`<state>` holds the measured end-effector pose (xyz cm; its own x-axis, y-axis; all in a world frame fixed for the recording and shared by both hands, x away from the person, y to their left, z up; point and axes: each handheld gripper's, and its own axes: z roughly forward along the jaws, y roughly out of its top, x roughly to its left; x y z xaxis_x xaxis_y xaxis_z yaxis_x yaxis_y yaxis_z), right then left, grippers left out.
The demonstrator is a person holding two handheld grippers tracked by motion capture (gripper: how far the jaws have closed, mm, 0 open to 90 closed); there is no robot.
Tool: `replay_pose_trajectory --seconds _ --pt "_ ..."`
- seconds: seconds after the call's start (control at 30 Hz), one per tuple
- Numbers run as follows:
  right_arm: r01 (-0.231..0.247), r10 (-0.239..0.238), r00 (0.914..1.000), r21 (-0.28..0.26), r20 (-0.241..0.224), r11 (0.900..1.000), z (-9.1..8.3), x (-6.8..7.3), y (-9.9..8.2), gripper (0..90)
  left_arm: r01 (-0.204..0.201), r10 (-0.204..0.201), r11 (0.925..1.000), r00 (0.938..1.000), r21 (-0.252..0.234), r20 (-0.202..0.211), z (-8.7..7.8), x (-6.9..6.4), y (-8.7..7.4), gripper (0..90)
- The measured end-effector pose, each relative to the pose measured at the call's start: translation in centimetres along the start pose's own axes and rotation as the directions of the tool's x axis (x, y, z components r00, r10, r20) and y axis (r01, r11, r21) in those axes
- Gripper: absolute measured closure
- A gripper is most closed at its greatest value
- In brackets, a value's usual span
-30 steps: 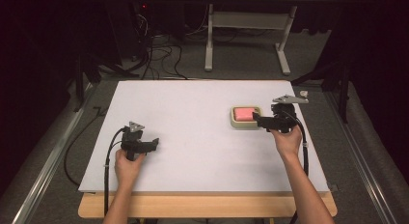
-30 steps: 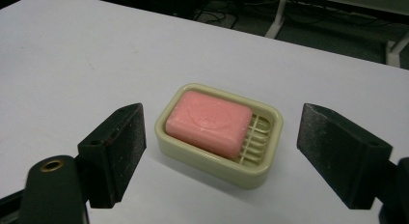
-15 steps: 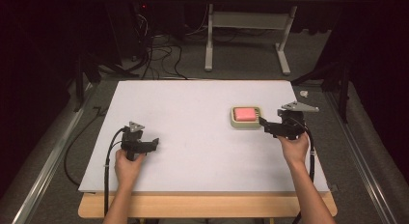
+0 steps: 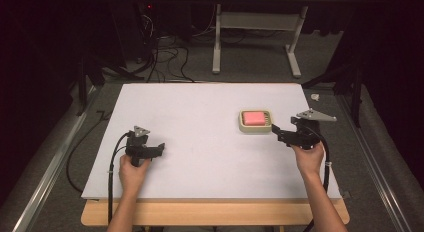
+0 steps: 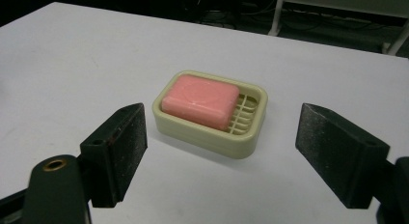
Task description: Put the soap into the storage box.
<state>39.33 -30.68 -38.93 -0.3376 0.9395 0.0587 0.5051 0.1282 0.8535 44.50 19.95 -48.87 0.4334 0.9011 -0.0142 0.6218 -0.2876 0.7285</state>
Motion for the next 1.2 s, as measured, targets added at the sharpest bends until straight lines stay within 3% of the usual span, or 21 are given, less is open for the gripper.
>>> replay_pose_trajectory --seconds 0.9,1.2 --pt "-0.033 0.033 0.9994 -0.037 -0.01 0.9988 -1.7 -0.1 -2.2 19.3 0.0 0.0 1.0 1.0 -0.001 -0.001 0.0 0.0 0.0 15.9" --pt "-0.039 0.037 0.9987 -0.046 -0.036 0.9982 -2.2 0.3 -3.0 19.3 0.0 0.0 1.0 1.0 0.0 0.0 0.0 0.0 0.0 16.0"
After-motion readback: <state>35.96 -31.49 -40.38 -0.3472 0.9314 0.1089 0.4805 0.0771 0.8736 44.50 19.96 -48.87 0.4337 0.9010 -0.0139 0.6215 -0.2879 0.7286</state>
